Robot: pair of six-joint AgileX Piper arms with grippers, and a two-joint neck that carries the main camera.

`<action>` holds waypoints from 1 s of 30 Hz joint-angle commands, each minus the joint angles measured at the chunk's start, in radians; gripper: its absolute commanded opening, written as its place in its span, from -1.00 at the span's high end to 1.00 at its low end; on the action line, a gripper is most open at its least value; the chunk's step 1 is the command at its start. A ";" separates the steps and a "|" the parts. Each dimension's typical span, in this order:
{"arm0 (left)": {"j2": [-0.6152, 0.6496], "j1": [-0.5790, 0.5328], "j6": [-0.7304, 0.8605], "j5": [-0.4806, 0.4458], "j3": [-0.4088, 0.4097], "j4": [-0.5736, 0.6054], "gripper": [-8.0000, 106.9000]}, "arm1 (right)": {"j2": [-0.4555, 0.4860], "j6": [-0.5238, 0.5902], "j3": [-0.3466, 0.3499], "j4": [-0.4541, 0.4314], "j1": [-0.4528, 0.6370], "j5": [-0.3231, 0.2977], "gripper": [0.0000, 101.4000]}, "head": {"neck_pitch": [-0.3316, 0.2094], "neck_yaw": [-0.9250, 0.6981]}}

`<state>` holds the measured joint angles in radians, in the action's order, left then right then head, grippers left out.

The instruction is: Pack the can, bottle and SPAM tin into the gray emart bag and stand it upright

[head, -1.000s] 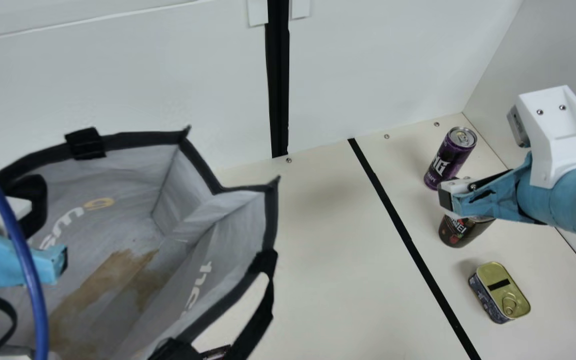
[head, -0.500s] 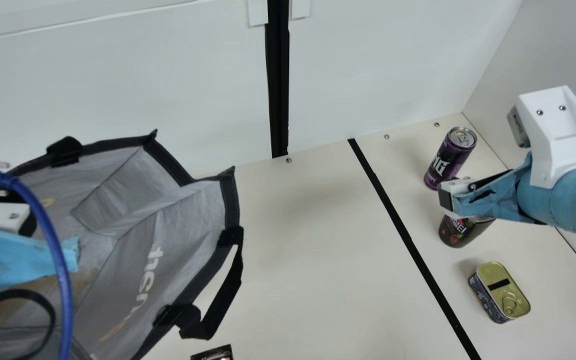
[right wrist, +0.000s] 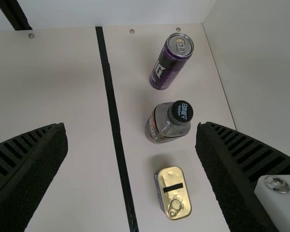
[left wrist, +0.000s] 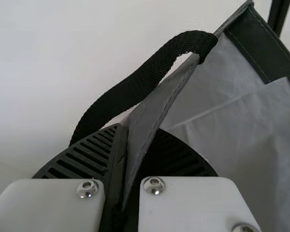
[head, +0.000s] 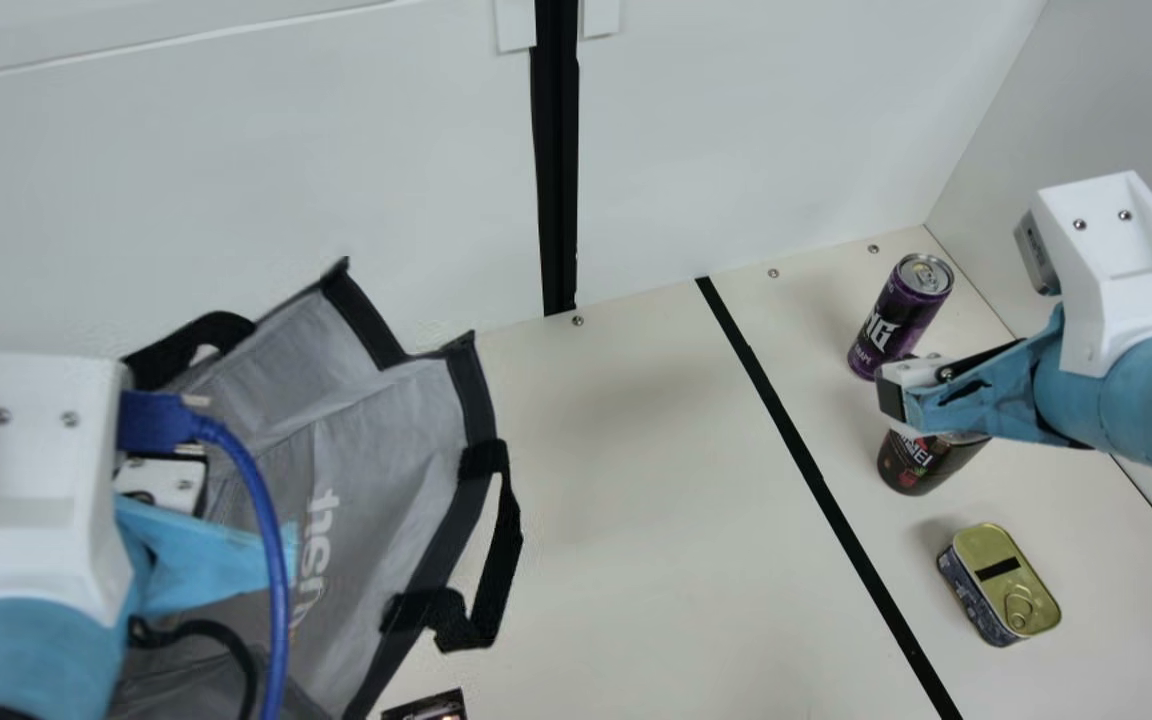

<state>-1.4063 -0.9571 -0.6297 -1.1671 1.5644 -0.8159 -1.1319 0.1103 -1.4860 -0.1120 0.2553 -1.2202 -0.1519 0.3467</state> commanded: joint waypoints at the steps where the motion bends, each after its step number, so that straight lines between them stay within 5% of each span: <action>1: -0.002 -0.008 -0.011 0.007 -0.016 0.004 1.00 | 0.000 0.000 0.000 0.000 0.000 0.000 -0.87 | -0.023 0.002; 14: 0.020 -0.010 -0.031 0.100 -0.106 0.131 1.00 | 0.000 0.000 0.000 0.000 0.000 0.000 -0.87 | -0.023 0.002; 30: 0.066 0.122 0.076 0.275 -0.234 0.484 1.00 | 0.000 0.000 0.000 0.000 0.000 0.000 -0.87 | -0.023 0.002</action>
<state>-1.3413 -0.8452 -0.5670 -0.9023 1.3361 -0.3902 -1.1319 0.1103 -1.4860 -0.1120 0.2553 -1.2202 -0.1519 0.3467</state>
